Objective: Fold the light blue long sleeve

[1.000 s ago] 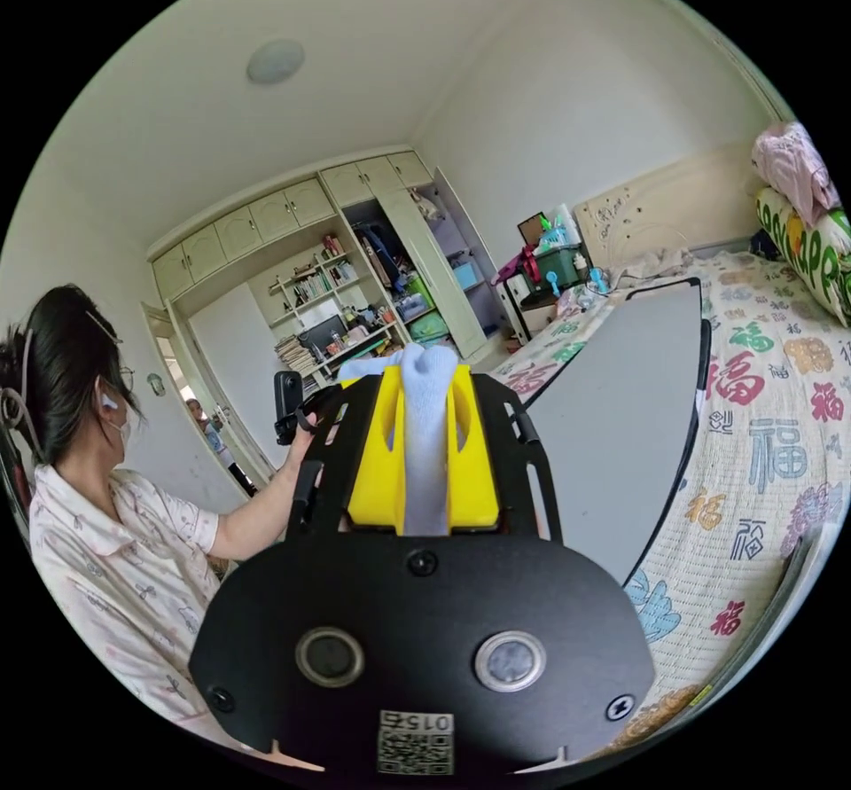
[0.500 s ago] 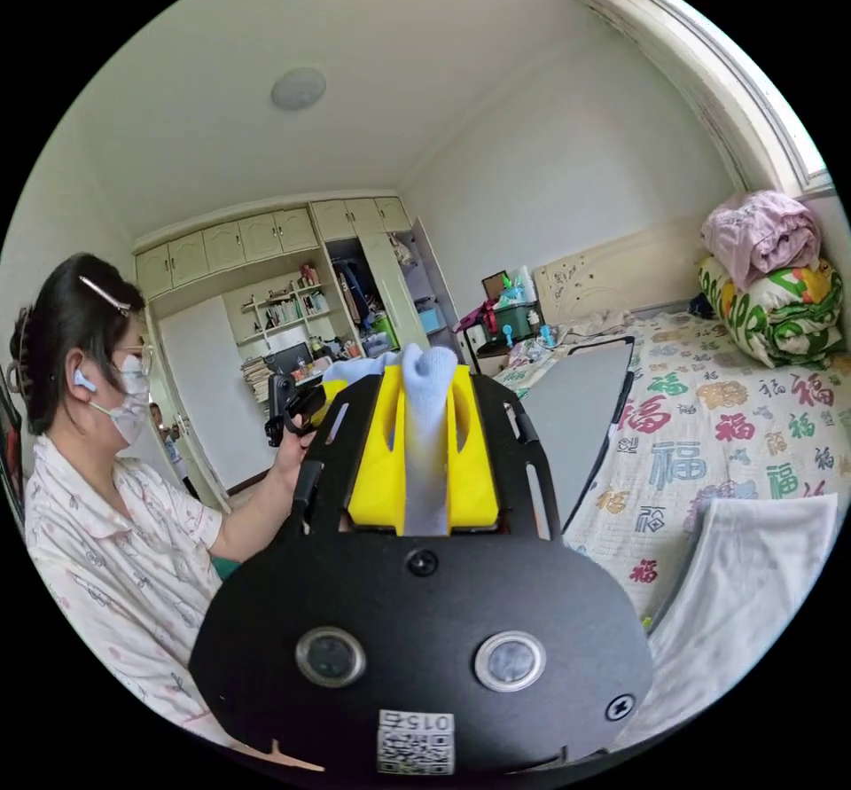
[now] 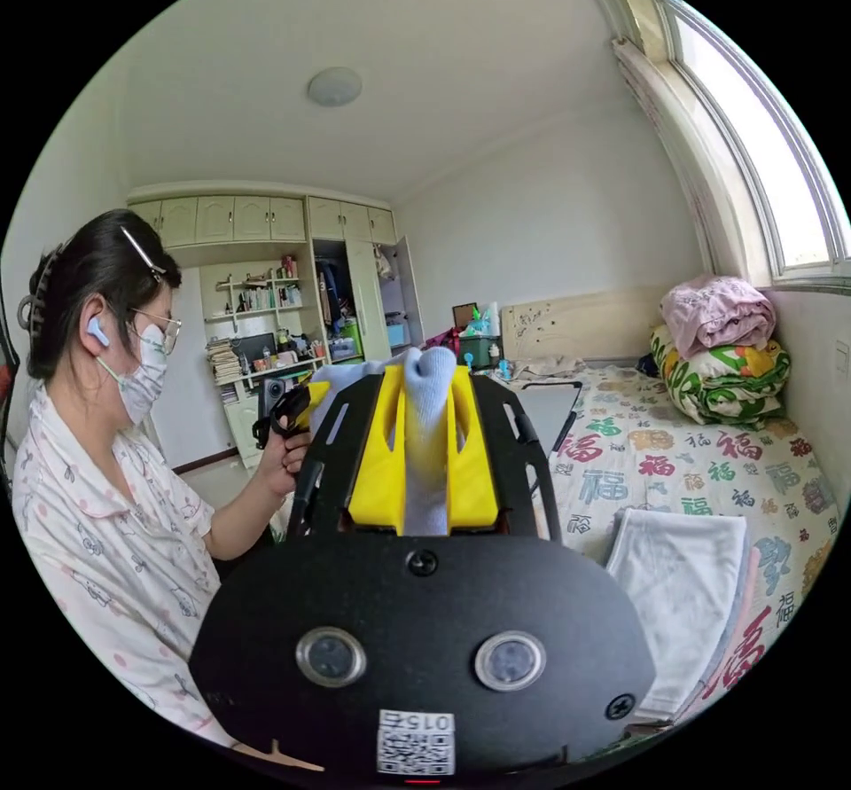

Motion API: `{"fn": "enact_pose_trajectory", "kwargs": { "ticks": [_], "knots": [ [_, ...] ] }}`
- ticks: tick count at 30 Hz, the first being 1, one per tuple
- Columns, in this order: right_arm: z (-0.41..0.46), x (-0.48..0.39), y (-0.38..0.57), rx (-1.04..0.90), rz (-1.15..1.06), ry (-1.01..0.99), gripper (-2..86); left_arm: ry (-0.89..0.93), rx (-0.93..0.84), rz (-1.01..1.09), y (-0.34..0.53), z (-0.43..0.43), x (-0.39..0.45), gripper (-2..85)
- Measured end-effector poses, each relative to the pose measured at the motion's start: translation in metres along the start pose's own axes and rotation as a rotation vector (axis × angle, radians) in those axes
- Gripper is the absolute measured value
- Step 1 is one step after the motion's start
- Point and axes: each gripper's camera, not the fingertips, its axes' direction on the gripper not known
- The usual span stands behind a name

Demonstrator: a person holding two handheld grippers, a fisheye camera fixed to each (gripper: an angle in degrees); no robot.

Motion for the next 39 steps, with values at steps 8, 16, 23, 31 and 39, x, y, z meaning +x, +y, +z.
{"fn": "enact_pose_trajectory", "kwargs": {
  "ticks": [8,16,23,31,39],
  "knots": [
    [0.045,-0.022,0.058,-0.009,-0.084,-0.412,7.2,-0.327,0.158,0.123,-0.061,-0.310,0.144,6.7],
    [0.194,-0.110,0.166,-0.173,0.021,-0.971,7.2,-0.782,0.277,0.137,-0.037,-0.618,0.331,6.8],
    [0.307,-0.245,0.275,-0.423,0.042,-1.203,7.0,-1.181,0.371,0.023,0.041,-0.845,0.471,6.8],
    [0.555,-0.469,0.482,-0.969,-0.132,-0.739,5.1,-1.783,0.419,-0.467,0.214,-1.119,0.394,7.8],
    [0.547,-0.385,0.535,-0.933,-0.100,-0.680,0.6,-1.852,0.253,-0.791,0.376,-1.161,0.288,8.1]
  ]
}}
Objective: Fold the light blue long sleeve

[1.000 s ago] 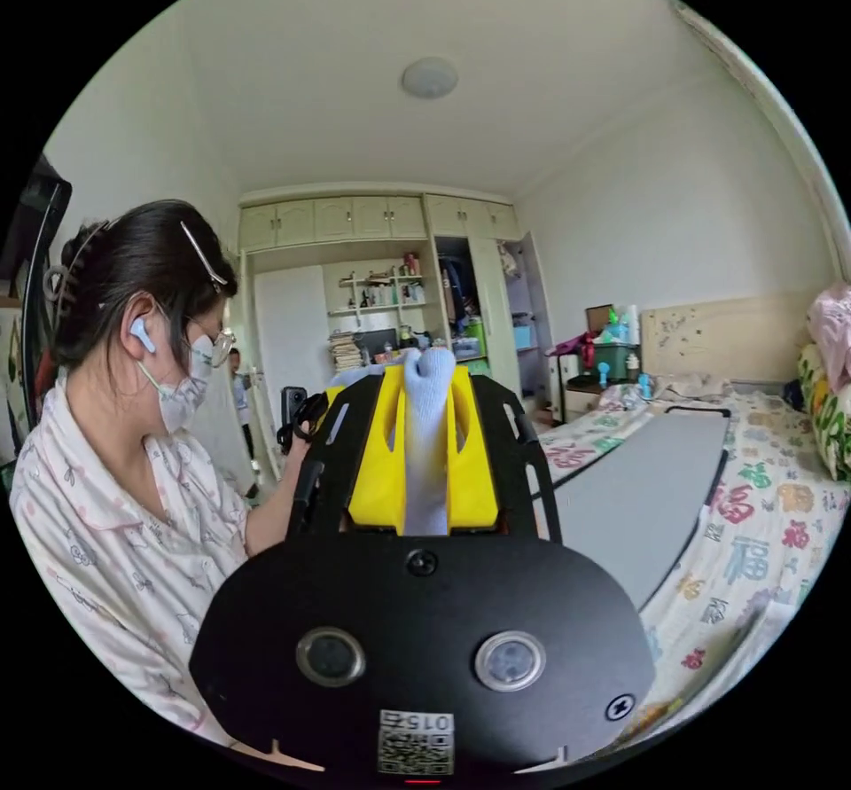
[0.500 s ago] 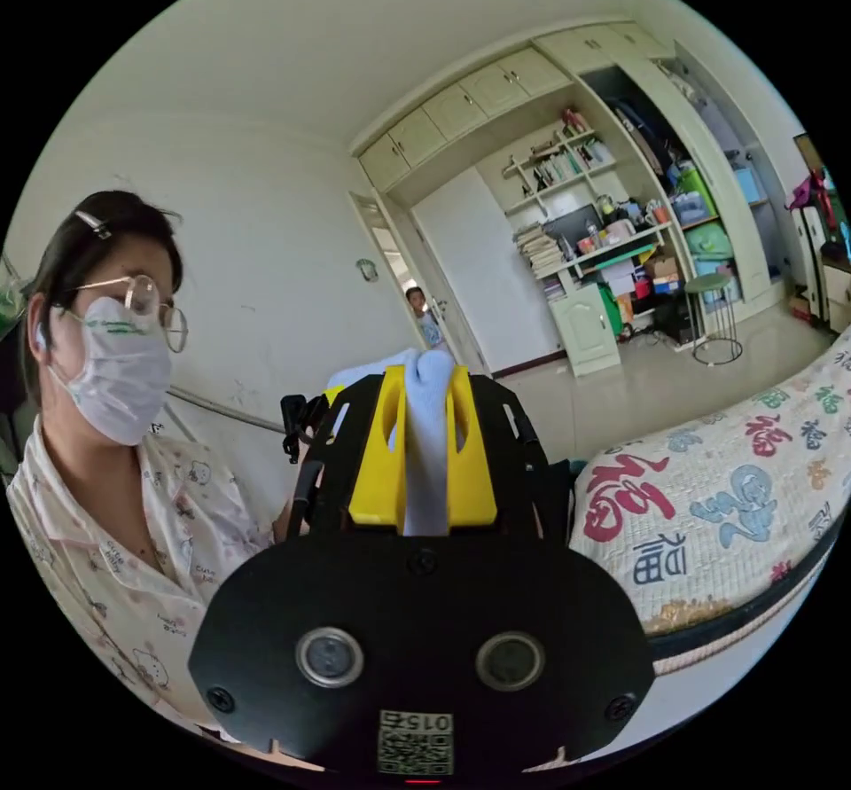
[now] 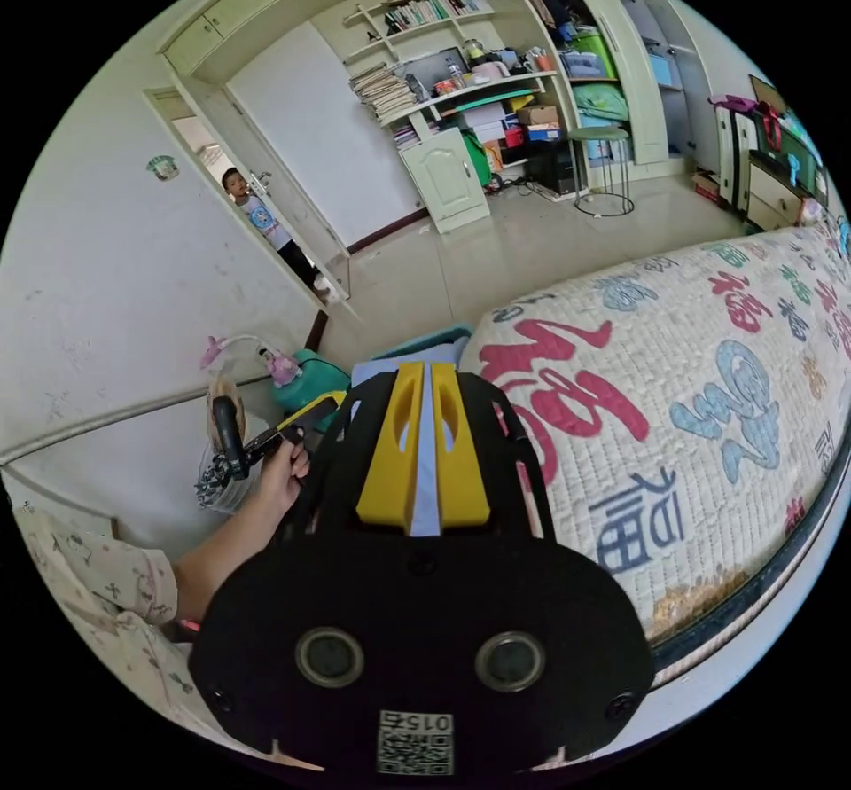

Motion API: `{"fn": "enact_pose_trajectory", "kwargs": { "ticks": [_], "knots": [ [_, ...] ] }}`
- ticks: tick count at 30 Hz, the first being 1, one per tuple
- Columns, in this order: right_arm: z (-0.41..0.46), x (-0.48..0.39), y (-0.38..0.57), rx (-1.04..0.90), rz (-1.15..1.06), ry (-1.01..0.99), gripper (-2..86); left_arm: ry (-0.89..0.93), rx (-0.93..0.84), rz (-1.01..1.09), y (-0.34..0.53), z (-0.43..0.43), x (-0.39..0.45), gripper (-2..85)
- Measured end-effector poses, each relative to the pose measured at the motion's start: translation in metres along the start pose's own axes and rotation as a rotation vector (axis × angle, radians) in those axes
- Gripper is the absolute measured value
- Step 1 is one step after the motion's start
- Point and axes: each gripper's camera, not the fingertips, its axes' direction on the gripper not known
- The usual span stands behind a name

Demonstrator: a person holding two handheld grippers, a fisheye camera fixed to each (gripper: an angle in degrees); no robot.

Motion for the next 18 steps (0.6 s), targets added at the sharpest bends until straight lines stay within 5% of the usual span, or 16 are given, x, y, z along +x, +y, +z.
{"fn": "enact_pose_trajectory", "kwargs": {
  "ticks": [9,14,18],
  "knots": [
    [-0.109,0.049,0.045,0.110,0.005,0.092,0.3,-0.137,-0.224,-0.025,0.070,0.100,-0.029,6.5],
    [-0.240,0.055,0.075,0.378,-0.008,0.257,2.6,0.101,-0.012,0.201,0.125,0.033,0.091,6.1],
    [-0.339,0.034,0.096,0.551,-0.013,0.705,4.5,0.352,0.168,0.460,0.197,-0.014,0.261,5.0]
  ]
}}
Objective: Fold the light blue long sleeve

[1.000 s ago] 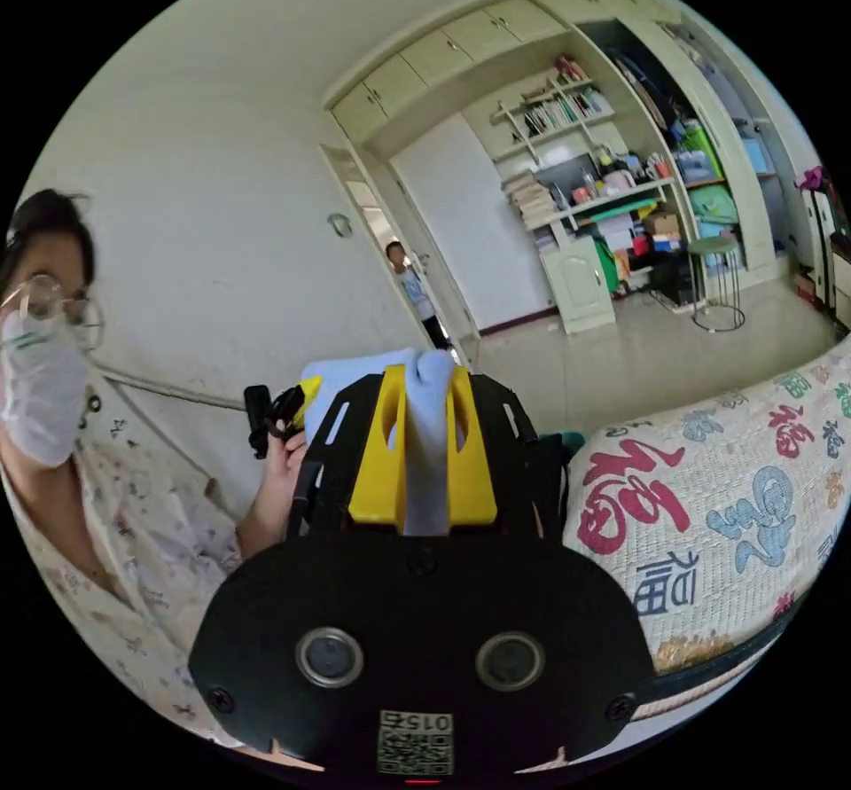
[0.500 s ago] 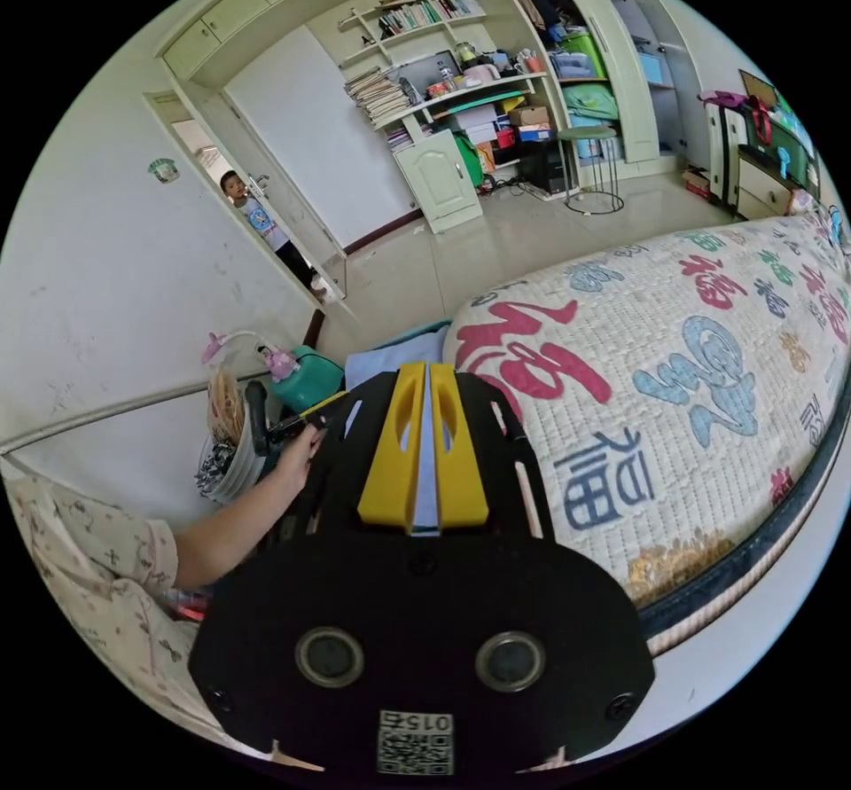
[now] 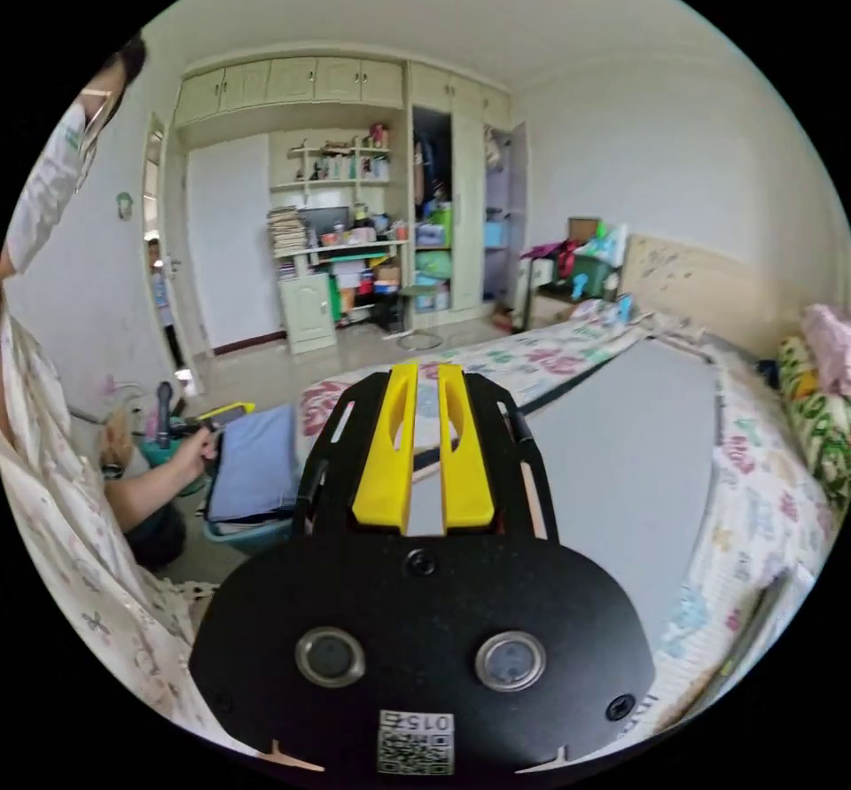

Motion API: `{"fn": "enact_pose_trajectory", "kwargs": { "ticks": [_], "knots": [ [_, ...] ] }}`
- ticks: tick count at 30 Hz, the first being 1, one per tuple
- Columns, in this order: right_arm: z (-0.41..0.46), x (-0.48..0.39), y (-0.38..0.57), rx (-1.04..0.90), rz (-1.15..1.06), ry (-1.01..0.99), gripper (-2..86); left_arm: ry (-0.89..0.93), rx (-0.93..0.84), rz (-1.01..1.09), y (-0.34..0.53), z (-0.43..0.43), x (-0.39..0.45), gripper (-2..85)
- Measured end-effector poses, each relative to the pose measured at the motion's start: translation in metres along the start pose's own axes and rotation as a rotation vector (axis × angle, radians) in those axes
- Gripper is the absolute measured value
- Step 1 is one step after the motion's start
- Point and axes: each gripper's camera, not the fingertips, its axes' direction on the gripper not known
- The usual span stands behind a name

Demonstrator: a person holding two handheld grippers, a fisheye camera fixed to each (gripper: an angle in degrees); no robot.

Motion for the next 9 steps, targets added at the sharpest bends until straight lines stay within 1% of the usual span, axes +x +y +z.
{"fn": "enact_pose_trajectory", "kwargs": {
  "ticks": [1,2,3,4,6,7,8,9],
  "knots": [
    [-0.018,0.013,-0.007,0.033,-0.004,0.131,4.4,0.049,0.021,0.045,-0.001,0.006,0.030,4.7],
    [-0.026,0.021,-0.011,0.043,-0.003,0.186,4.3,0.157,0.052,0.110,-0.003,0.022,0.089,4.3],
    [-0.039,0.037,-0.017,0.049,0.002,0.288,4.4,0.218,0.059,0.136,-0.003,0.031,0.119,4.1],
    [-0.051,0.055,-0.023,0.050,0.021,0.382,4.6,0.355,0.062,0.195,-0.004,0.052,0.182,4.3],
    [-0.067,0.089,-0.029,0.037,0.080,0.494,5.2,0.638,0.047,0.274,0.001,0.099,0.311,5.4],
    [-0.075,0.114,-0.032,0.015,0.120,0.559,5.7,0.703,0.036,0.289,0.004,0.112,0.343,5.5],
    [-0.078,0.127,-0.034,-0.003,0.140,0.589,6.1,0.818,0.001,0.320,0.011,0.137,0.408,5.6],
    [-0.082,0.157,-0.038,-0.050,0.193,0.645,6.9,0.869,-0.020,0.335,0.015,0.150,0.441,5.7]
  ]
}}
